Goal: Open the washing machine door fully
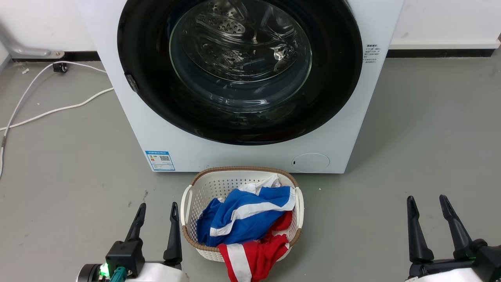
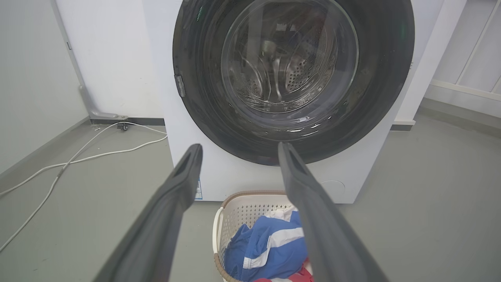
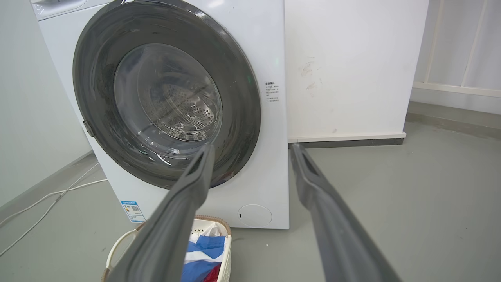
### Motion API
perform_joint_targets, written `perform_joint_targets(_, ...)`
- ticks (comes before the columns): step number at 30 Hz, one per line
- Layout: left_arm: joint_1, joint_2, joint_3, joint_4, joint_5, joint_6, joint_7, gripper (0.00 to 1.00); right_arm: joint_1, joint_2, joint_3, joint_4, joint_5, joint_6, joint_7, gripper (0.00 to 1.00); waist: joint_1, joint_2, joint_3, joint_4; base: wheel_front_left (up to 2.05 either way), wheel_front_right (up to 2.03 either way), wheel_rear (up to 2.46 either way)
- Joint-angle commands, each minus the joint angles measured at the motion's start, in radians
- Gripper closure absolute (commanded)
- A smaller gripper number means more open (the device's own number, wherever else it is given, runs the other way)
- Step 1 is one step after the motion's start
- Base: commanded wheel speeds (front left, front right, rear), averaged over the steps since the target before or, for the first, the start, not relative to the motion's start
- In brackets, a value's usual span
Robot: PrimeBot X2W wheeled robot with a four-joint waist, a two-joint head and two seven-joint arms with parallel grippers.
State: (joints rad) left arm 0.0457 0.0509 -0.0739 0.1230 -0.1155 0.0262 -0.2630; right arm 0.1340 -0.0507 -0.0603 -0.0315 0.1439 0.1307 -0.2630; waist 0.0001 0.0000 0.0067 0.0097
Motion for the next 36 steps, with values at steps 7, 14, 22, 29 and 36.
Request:
perform_joint_targets(7, 0.005, -0.001, -0.001, 0.003, 0.003, 0.007, -0.003, 0.0, 0.005, 0.001, 0.002, -0.01, -0.008, 0.0, -0.003, 1.0, -0.0001, 0.0, -0.002, 0.001, 0.0, 0.0, 0.0)
perform_joint_targets(14, 0.004, -0.001, 0.002, 0.003, -0.001, 0.007, -0.003, 0.0, -0.009, 0.001, 0.029, -0.028, 0.145, 0.0, -0.003, 1.0, -0.0001, 0.0, -0.003, -0.001, 0.0, 0.0, 0.0)
perform_joint_targets(22, 0.003, -0.001, 0.002, 0.003, -0.003, 0.006, -0.003, 0.0, -0.021, 0.0, 0.016, -0.009, 0.768, 0.0, -0.003, 1.0, -0.0001, 0.0, -0.004, 0.0, 0.0, 0.0, 0.0)
perform_joint_targets(29, 0.008, -0.001, 0.004, 0.005, -0.005, 0.004, -0.003, 0.0, -0.006, 0.0, 0.092, -0.01, 1.232, 0.0, -0.002, 1.0, -0.0001, 0.0, -0.005, 0.001, 0.0, 0.0, 0.0)
perform_joint_targets(36, 0.009, 0.0, 0.008, -0.001, -0.002, 0.002, -0.003, 0.0, 0.024, -0.007, 0.044, -0.044, 1.542, 0.0, 0.151, 1.0, -0.0001, 0.0, -0.002, -0.001, 0.0, 0.0, 0.0)
